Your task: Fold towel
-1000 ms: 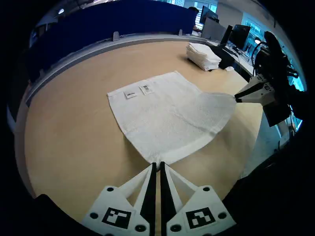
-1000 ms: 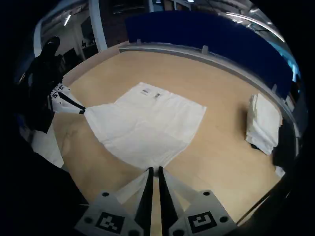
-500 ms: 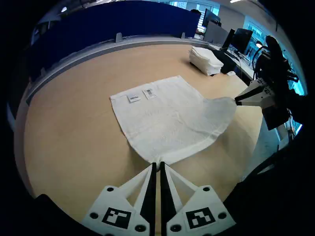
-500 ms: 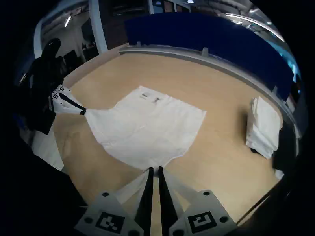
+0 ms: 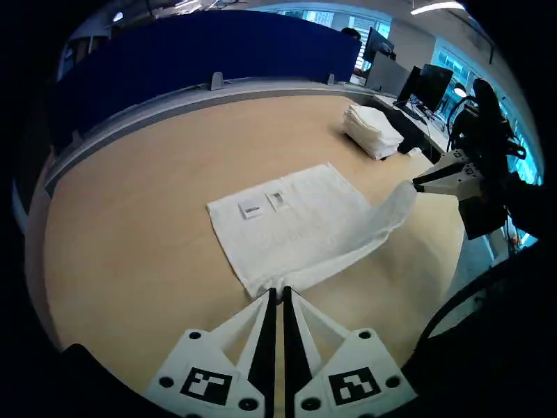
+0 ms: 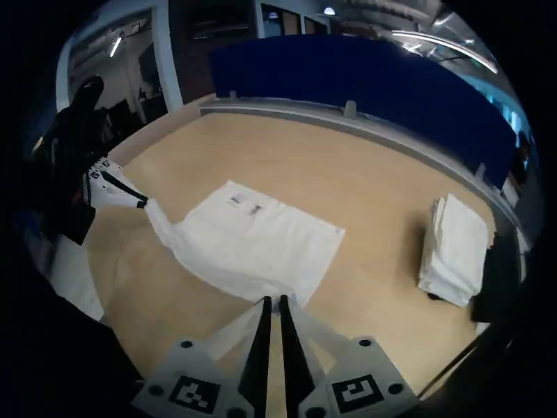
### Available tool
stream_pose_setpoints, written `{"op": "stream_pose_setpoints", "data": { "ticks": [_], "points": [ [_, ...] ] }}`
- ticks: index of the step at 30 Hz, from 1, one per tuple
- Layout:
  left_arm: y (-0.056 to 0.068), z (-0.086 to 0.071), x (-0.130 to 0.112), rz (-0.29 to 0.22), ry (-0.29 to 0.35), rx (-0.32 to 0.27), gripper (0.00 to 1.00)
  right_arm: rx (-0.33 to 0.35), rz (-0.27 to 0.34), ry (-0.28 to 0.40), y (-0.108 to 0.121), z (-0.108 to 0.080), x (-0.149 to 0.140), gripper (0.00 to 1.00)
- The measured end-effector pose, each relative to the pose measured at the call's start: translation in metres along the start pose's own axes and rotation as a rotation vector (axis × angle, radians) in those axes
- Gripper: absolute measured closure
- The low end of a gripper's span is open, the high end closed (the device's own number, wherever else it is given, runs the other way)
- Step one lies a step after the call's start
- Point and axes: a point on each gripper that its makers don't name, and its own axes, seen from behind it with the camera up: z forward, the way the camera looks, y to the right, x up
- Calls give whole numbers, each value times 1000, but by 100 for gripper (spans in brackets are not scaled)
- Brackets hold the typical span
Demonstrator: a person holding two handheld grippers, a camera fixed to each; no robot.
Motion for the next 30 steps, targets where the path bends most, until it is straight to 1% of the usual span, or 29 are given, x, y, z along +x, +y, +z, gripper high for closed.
{"op": "stream_pose_setpoints", "data": {
  "ticks": [3, 6, 12, 17, 23, 26, 30],
  "points": [
    [-11, 3, 16, 9, 16, 9, 94, -7, -3, 13, 9, 5, 13, 91],
    [-20, 9, 29, 14, 26, 14, 94, -14, -2, 19, 19, 13, 22, 91],
    [-35, 32, 43, 16, 24, 23, 94, -31, 14, 12, 36, 35, 30, 91],
    [-43, 52, 46, 8, 17, 21, 94, -40, 44, 0, 48, 53, 29, 91],
    [-51, 73, 44, 1, 0, 18, 94, -46, 66, -25, 58, 72, 20, 91],
    [-54, 81, 43, -2, -5, 17, 94, -48, 74, -36, 61, 78, 16, 91],
    [-56, 85, 41, -1, -9, 18, 94, -48, 84, -38, 62, 82, 15, 91]
  ]
}}
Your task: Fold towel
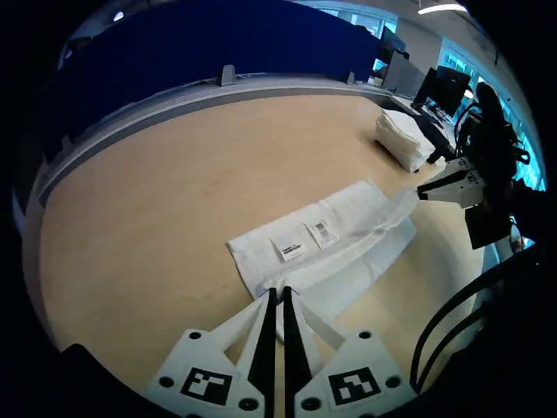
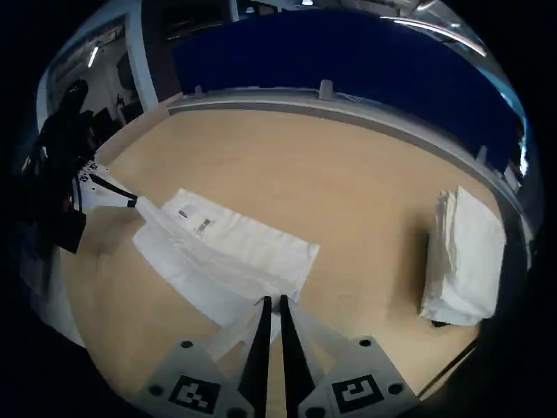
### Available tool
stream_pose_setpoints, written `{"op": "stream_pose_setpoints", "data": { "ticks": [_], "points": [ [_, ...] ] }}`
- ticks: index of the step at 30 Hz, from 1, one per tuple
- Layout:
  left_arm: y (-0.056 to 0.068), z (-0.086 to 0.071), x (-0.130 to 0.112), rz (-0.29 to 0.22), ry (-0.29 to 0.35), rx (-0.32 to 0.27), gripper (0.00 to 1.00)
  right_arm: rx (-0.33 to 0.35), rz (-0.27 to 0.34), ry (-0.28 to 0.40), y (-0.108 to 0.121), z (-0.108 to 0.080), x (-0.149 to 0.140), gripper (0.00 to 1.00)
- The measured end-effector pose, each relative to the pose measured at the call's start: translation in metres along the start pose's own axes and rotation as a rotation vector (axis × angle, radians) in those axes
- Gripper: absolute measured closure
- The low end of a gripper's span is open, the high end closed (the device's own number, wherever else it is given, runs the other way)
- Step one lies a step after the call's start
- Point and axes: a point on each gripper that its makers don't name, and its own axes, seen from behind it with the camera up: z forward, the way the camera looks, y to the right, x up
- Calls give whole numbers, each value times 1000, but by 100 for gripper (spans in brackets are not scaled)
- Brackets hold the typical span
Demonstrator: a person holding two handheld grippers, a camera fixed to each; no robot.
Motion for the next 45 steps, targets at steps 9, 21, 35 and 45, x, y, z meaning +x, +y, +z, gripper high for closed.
{"op": "stream_pose_setpoints", "data": {
  "ticks": [9, 21, 35, 45],
  "points": [
    [-6, 8, -1, -8, -7, 8, 94, -4, -6, -3, 5, 8, 5, 91],
    [-19, 21, 5, -38, 13, 43, 88, -25, 3, -2, 10, 23, 8, 91],
    [-24, 16, 6, -26, 24, 69, 39, -71, -9, 19, 19, 22, 13, 25],
    [-21, 13, 2, -25, 19, 67, 7, -72, -1, 33, 18, 19, 15, 6]
  ]
}}
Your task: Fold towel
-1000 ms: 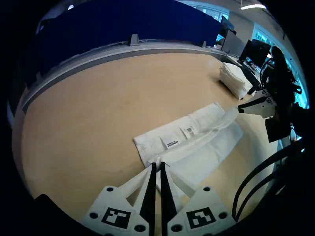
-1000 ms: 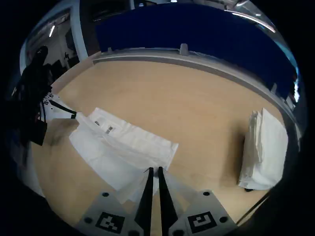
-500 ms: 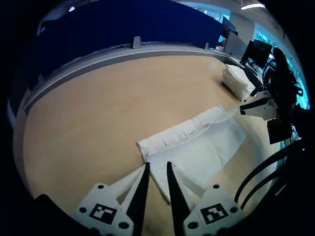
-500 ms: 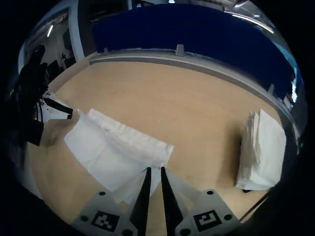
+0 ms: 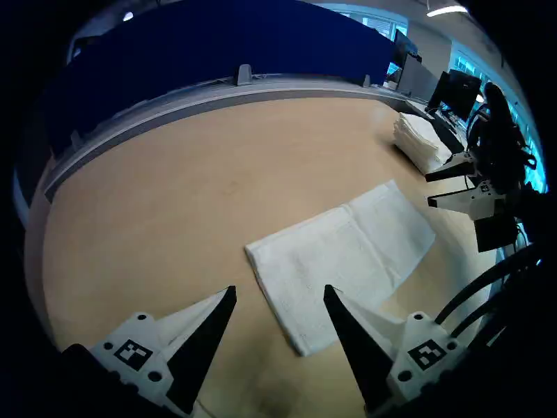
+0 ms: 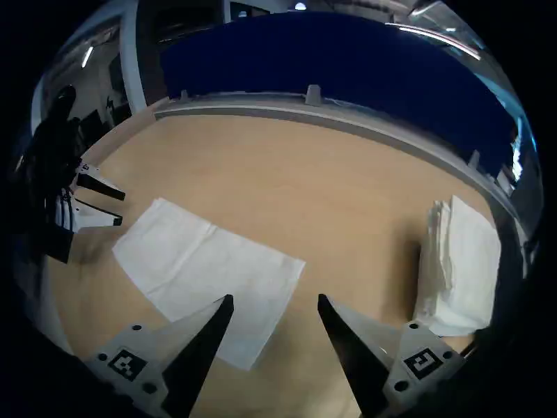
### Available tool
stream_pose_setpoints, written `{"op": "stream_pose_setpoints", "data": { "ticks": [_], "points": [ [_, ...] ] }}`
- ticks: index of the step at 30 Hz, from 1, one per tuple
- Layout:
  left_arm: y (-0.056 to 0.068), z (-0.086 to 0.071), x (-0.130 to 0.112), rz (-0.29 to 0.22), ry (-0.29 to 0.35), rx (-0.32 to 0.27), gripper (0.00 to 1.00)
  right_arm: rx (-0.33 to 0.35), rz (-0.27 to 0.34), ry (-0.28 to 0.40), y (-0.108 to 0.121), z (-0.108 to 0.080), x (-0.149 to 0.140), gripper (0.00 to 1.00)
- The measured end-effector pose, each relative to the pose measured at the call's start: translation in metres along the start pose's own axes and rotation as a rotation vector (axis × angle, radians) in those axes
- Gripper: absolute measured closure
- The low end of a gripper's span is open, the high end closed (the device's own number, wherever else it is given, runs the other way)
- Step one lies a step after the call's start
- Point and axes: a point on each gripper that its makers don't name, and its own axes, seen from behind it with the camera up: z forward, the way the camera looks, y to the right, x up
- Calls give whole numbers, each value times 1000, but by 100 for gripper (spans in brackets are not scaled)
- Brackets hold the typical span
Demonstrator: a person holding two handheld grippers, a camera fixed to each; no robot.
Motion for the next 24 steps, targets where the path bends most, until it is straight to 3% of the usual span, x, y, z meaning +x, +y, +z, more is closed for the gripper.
{"op": "stream_pose_setpoints", "data": {
  "ticks": [7, 13, 24],
  "points": [
    [1, -7, 0, -4, 3, 5, 6, 9, -9, -1, -5, -4, -2, 6],
    [0, -18, -6, -22, 14, 25, 6, 12, -19, -2, -9, -11, -6, 0],
    [-7, -55, -39, -91, 35, 108, 6, 27, -45, -10, -18, -19, -20, 0]
  ]
}}
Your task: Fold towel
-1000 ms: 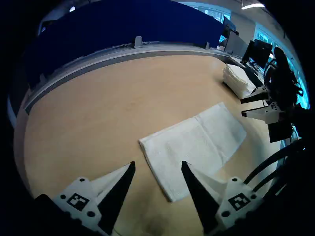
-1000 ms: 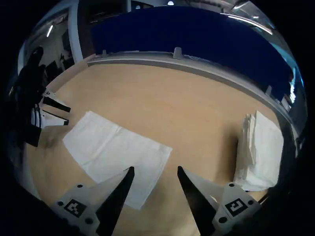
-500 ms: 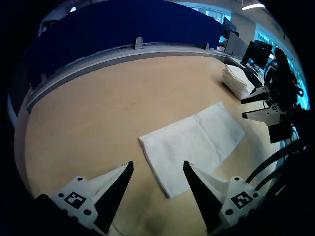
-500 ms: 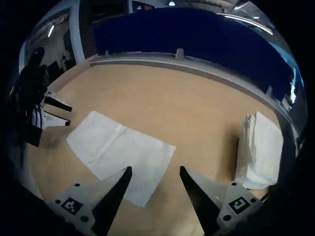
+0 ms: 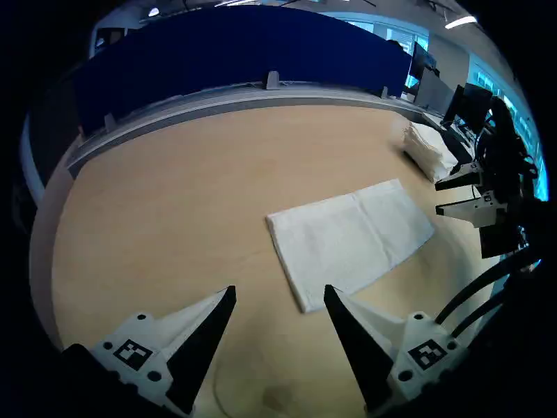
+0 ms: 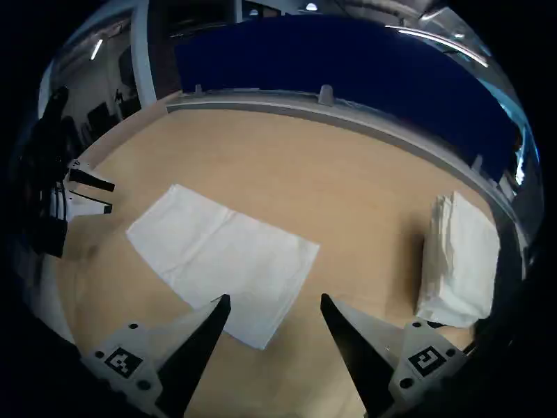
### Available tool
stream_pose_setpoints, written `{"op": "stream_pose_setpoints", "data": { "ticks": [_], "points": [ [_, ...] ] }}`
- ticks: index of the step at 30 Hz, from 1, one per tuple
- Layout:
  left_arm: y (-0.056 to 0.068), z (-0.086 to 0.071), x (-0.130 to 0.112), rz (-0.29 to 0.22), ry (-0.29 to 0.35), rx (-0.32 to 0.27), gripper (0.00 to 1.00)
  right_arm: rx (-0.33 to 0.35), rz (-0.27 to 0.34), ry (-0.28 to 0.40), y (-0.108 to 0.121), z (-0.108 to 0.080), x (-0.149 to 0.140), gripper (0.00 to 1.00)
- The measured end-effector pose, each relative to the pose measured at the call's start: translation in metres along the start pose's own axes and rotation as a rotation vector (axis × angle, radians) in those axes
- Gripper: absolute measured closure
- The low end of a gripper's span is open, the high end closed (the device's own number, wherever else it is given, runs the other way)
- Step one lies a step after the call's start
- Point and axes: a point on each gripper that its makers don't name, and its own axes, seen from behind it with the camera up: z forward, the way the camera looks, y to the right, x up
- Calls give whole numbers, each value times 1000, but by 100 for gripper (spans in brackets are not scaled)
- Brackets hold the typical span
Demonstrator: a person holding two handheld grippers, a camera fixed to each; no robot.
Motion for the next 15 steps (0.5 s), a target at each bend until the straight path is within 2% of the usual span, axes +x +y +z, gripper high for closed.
{"op": "stream_pose_setpoints", "data": {
  "ticks": [15],
  "points": [
    [-16, -58, -57, -118, 3, 120, 6, 67, -100, -59, -17, -7, -25, 0]
  ]
}}
